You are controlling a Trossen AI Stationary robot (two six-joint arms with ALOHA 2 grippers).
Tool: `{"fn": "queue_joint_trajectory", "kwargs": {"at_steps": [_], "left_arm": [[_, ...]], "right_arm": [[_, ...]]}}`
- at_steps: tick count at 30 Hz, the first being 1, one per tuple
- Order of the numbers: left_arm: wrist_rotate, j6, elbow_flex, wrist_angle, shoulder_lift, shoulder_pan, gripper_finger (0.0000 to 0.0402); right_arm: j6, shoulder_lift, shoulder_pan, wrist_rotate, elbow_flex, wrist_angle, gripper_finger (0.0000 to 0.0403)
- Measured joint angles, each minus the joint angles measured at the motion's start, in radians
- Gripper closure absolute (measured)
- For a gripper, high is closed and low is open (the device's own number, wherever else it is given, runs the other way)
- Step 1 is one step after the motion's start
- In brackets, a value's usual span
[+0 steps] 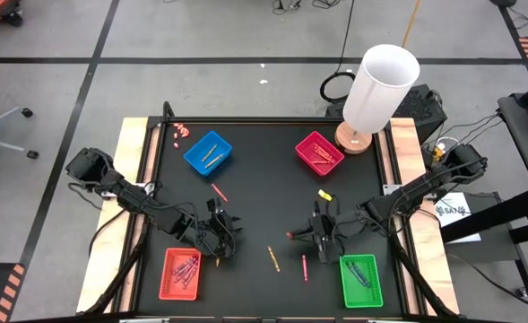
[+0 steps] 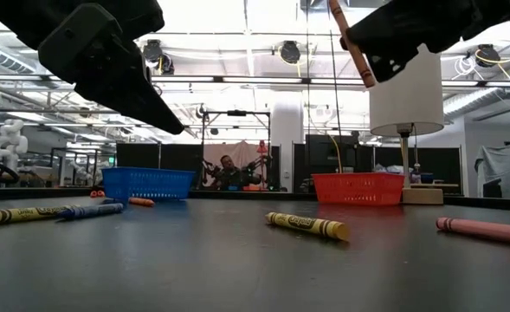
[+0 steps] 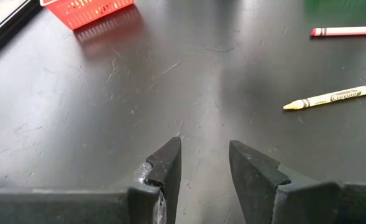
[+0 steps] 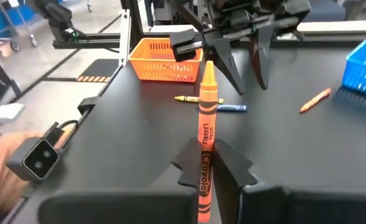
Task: Sort crayons
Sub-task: Put the orange crayon into the red bin
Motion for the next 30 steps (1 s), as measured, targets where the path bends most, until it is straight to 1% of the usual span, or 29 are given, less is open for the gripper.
{"fn": "queue_joint_trajectory", "kwargs": {"at_steps": [7,10,15,20,22,25,28,30], "left_arm": [[0.000,0.000,0.000,0.000,0.000,0.000,0.0268],[0.000,0.000,0.000,0.000,0.000,0.000,0.0268],[0.000,0.000,0.000,0.000,0.000,0.000,0.0268],[0.000,0.000,0.000,0.000,0.000,0.000,0.0268],[0.000,0.000,0.000,0.000,0.000,0.000,0.0268],[0.000,0.000,0.000,0.000,0.000,0.000,0.0268],[0.000,0.000,0.000,0.006,0.000,0.000,0.0268],[0.000,0.001,0.000,0.009,0.000,0.000,0.0268]], "right_arm": [[0.132,0.000,0.000,0.000,0.000,-0.002,0.0377],[0.150,0.000,0.000,0.000,0.000,-0.001,0.0377],[0.134,0.000,-0.002,0.003,0.000,-0.001,0.0377],[0.017,0.000,-0.017,0.007,0.000,-0.001,0.0376],[0.007,0.000,-0.027,0.038,0.000,-0.002,0.0376],[0.010,0.000,-0.050,0.128,0.000,-0.019,0.0376],[0.000,0.000,-0.089,0.192,0.000,-0.067,0.0376],[0.001,0.000,-0.127,0.215,0.000,-0.109,0.0376]]}}
